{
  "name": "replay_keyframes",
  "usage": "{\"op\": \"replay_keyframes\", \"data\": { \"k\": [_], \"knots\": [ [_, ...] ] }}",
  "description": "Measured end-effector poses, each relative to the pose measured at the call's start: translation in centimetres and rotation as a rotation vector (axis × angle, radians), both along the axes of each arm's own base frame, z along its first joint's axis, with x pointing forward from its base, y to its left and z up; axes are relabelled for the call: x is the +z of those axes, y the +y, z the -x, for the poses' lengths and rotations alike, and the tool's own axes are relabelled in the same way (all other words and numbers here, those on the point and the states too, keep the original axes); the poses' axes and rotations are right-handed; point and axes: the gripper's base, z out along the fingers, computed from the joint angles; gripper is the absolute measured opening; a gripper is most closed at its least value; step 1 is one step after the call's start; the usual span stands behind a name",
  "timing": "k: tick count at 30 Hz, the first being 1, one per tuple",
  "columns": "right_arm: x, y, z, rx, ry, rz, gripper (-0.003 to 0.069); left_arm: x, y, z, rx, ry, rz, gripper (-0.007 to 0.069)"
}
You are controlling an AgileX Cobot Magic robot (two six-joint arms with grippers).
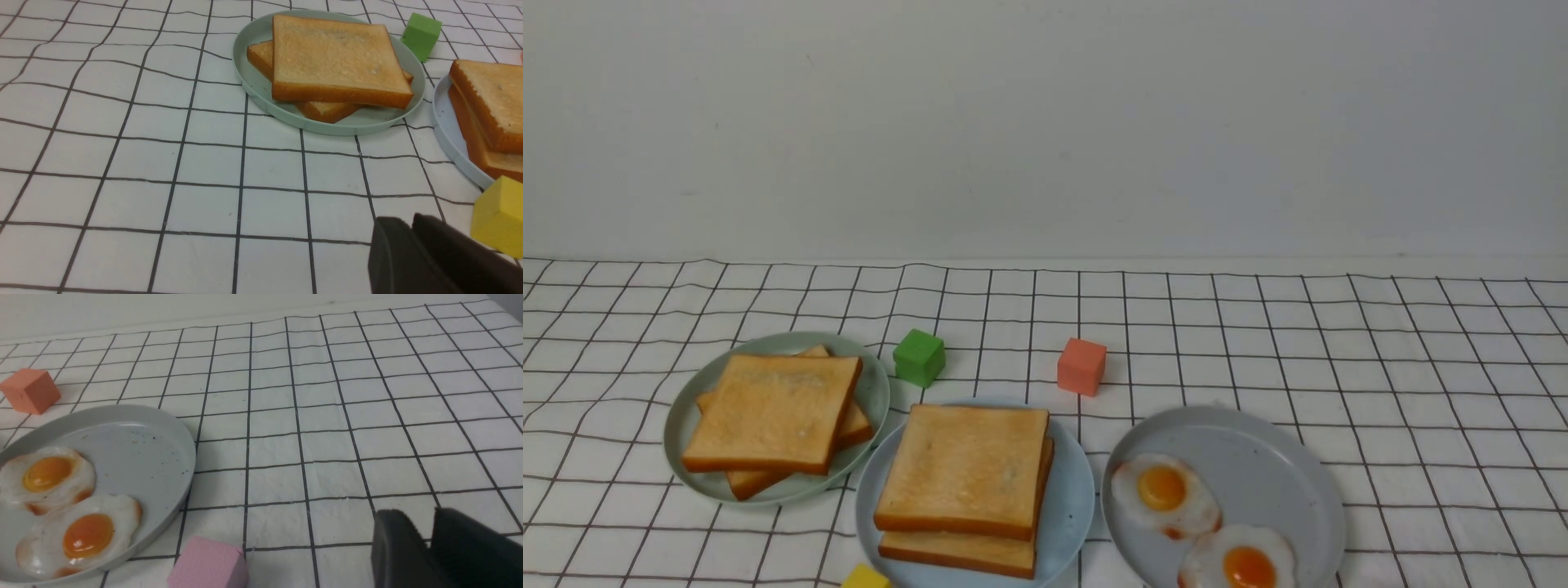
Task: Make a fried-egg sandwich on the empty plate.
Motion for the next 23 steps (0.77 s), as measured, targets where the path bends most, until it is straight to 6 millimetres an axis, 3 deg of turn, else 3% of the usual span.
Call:
{"op": "replay_keyframes", "data": {
  "k": [23],
  "knots": [
    [0.0,0.0,0.0,0.0,0.0,0.0,0.0178,0.0,0.0,0.0,0.0,0.0,0.0,0.0095]
  ]
}}
